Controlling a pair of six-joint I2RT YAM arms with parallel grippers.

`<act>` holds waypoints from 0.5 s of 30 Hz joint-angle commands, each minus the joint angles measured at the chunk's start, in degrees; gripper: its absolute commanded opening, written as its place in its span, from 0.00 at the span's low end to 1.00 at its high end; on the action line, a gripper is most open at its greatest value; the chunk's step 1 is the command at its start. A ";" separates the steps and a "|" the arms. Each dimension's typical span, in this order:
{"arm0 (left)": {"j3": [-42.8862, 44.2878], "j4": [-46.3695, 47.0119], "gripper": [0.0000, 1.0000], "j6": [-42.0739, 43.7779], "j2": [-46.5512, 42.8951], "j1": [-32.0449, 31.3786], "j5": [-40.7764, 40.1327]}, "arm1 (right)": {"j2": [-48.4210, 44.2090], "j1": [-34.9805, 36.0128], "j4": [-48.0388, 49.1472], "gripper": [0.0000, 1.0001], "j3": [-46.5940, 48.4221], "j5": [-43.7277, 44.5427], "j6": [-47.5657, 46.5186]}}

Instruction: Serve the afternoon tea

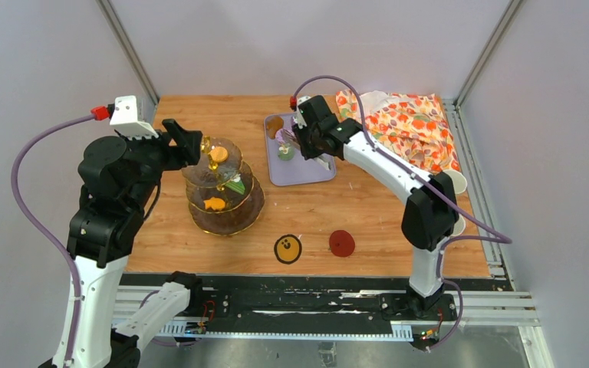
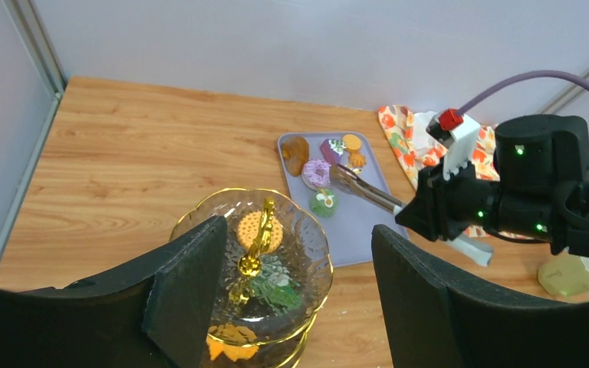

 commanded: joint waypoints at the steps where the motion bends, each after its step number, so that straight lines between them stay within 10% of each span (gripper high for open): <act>1: 0.94 1.86 0.74 1.09 0.18 -0.33 -0.89 | 4.11 -1.28 0.26 0.01 8.79 0.29 -0.97; 15: 0.59 0.87 0.74 1.99 -0.05 -0.33 -2.51 | 28.06 -3.58 -3.63 0.00 34.46 -3.21 2.30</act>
